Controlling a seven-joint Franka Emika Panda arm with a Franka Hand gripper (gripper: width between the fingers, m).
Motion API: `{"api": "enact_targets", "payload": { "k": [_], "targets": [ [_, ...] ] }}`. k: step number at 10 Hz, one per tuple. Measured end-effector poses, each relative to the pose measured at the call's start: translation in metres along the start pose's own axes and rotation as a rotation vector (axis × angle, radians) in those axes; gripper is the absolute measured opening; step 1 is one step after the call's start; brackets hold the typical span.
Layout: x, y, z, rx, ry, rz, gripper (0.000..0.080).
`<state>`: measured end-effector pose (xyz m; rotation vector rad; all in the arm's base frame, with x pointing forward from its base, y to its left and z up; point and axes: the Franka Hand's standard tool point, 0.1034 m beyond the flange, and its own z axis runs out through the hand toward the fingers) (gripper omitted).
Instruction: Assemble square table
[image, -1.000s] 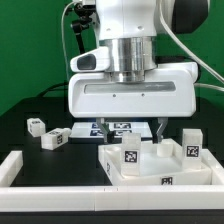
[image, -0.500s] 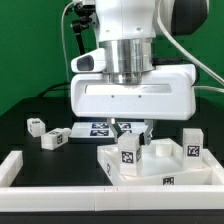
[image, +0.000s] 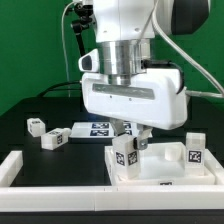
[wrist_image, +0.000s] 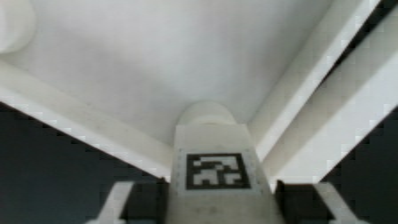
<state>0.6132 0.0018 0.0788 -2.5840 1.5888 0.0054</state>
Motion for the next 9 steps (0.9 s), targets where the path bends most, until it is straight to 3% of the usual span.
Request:
{"api": "enact_targets", "payload": {
  "k": [2,4,5,6,7,8,9],
  "targets": [
    [0.0066,-0.0044,-0.0001,0.05,-0.078,0.302,0.029],
    [0.0026,-0.0072,0.001,0.063,-0.082,0.447,0.029],
    [0.0022,-0.0074,0.0013,0.062,-0.087,0.508,0.0395],
    [0.0025,-0.0072,0.0014,0.063,-0.086,0.479,0.0395],
    [0.0016,-0.0077,0.0014,0.063,-0.077,0.378,0.0535],
    [-0.0014,-0.0099,0.0016,0.065,-0.063,0.197,0.0614],
    [-0.0017,-0.0094,0.0031,0.074,-0.053,0.016,0.0614]
  ]
}}
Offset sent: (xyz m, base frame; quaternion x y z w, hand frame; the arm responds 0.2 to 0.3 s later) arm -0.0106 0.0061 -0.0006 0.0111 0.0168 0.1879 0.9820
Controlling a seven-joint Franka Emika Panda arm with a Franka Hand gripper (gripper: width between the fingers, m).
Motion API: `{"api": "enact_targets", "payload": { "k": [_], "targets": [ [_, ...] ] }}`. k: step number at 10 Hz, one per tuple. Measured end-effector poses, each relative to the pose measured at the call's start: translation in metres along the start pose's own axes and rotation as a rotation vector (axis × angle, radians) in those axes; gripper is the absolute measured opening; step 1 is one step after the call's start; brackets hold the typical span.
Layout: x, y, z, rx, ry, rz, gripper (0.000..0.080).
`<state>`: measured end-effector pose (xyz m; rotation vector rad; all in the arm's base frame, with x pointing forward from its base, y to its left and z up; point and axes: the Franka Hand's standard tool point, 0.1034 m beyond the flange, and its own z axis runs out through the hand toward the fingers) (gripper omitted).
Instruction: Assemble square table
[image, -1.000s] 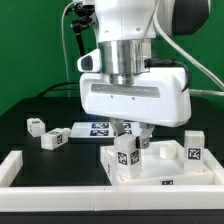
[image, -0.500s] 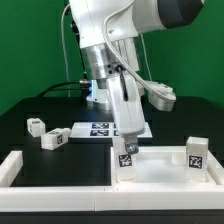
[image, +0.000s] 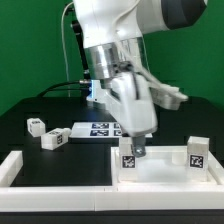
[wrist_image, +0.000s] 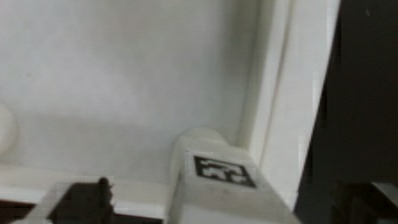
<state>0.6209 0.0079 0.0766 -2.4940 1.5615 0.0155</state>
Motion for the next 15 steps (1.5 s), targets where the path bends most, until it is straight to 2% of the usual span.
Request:
{"api": "enact_targets", "payload": {
  "k": [1,5,6,7,9,10,11,12,13,15],
  "targets": [
    [0.002,0.004,0.001,-0.001,-0.001,-0.084,0.0642],
    [0.003,0.004,0.001,-0.006,0.002,-0.312,0.0649],
    [0.006,0.003,0.001,-0.029,0.029,-0.569,0.0649],
    [0.01,0.004,0.001,-0.04,0.015,-0.774,0.0649],
    [0.013,0.006,0.001,-0.042,0.011,-0.743,0.0649],
    [0.013,0.007,0.001,-0.042,0.012,-0.746,0.0536],
    [0.013,0.007,0.001,-0.04,0.012,-0.702,0.0536],
    [0.013,0.007,0.001,-0.039,0.013,-0.606,0.0353],
    [0.013,0.007,0.001,-0.039,0.014,-0.54,0.029],
    [0.014,0.007,0.001,-0.033,0.012,-0.383,0.029]
  ]
}}
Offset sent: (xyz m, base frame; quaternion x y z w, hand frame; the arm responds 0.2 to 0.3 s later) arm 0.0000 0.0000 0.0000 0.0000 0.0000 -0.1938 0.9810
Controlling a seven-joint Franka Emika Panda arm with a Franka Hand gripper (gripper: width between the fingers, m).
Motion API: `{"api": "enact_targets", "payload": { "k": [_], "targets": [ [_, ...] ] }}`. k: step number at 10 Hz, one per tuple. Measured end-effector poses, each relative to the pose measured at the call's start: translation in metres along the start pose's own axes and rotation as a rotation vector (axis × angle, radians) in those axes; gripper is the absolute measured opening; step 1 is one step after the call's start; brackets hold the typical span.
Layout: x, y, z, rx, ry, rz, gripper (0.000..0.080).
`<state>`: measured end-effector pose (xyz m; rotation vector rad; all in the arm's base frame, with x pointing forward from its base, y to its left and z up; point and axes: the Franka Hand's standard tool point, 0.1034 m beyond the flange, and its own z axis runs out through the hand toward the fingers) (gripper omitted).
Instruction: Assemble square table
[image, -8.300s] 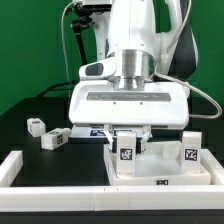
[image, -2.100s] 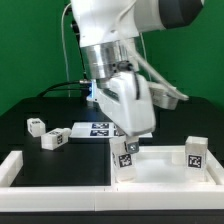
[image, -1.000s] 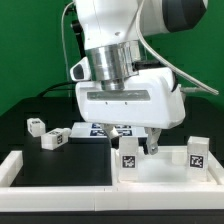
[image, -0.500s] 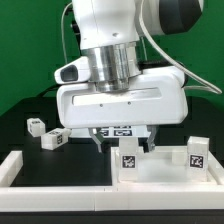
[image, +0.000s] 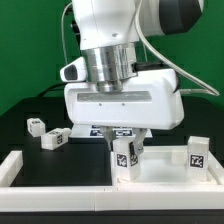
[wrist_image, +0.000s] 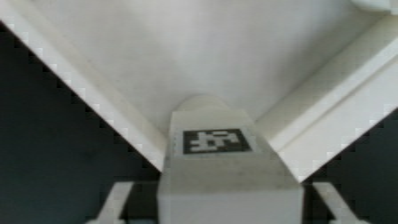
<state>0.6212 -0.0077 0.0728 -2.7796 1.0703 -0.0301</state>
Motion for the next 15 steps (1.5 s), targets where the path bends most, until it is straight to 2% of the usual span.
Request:
{"api": "enact_targets", "payload": {
  "k": [1,3,5,6,7,8,9,10,11,14,15],
  "targets": [
    [0.005,0.003,-0.001,0.006,-0.014,0.178,0.029],
    [0.004,0.001,-0.001,-0.014,-0.058,0.596,0.029],
    [0.004,-0.001,0.002,0.015,-0.077,0.891,0.029],
    [0.002,-0.003,0.002,0.011,-0.078,0.954,0.029],
    [0.001,-0.004,0.002,0.012,-0.078,0.932,0.029],
    [0.0,-0.004,0.003,0.0,-0.065,0.834,0.029],
    [-0.003,-0.009,0.003,-0.026,-0.026,0.592,0.0416],
    [-0.004,-0.013,0.004,-0.017,-0.021,0.368,0.0582],
    [-0.008,-0.014,0.005,-0.029,-0.022,0.215,0.0629],
    [-0.006,-0.013,0.005,-0.026,-0.022,-0.025,0.0649],
    [-0.003,-0.012,0.004,-0.031,-0.004,-0.27,0.0649]
  ]
}}
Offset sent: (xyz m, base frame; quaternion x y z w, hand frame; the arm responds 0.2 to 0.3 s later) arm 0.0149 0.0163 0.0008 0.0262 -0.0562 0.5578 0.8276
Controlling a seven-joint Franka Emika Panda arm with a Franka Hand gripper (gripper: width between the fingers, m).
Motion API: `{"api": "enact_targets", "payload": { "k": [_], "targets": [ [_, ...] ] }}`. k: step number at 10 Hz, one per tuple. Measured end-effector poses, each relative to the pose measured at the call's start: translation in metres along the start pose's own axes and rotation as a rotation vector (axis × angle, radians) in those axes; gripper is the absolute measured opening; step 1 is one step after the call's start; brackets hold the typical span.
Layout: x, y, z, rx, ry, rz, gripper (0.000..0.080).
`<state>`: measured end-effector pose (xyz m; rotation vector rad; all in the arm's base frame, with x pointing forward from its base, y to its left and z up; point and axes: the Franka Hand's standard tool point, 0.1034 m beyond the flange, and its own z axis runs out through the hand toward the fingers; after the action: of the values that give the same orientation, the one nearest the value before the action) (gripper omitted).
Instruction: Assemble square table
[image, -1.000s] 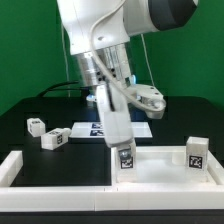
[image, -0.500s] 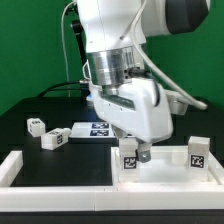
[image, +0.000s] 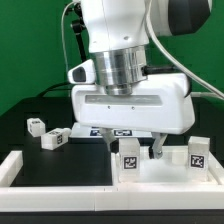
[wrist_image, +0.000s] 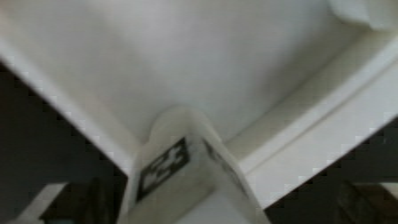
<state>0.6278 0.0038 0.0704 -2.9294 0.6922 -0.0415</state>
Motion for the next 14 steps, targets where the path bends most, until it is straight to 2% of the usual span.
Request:
{"api": "enact_targets", "payload": {
  "k": [2,3,4,5,6,7,8,10,13,14],
  "targets": [
    [0.0021,0.0027,0.0006,-0.011,0.018,-0.341,0.0649],
    [0.0037,0.0053,0.0009,-0.016,0.036,-0.427,0.0649],
    [0.0033,0.0055,0.0015,-0.015,0.037,-0.385,0.0649],
    [0.0035,0.006,0.0016,-0.015,0.037,-0.38,0.0547],
    [0.0034,0.0062,0.0019,-0.014,0.036,-0.352,0.0414],
    [0.0033,0.0061,0.0021,-0.012,0.037,-0.28,0.0414],
    [0.0035,0.0062,0.002,-0.011,0.037,-0.192,0.0288],
    [0.0035,0.006,0.0022,-0.009,0.036,-0.062,0.0288],
    [0.0025,0.0031,0.0027,-0.021,-0.043,0.454,0.0288],
    [0.002,0.0011,0.0031,-0.015,-0.072,0.659,0.0288]
  ]
}}
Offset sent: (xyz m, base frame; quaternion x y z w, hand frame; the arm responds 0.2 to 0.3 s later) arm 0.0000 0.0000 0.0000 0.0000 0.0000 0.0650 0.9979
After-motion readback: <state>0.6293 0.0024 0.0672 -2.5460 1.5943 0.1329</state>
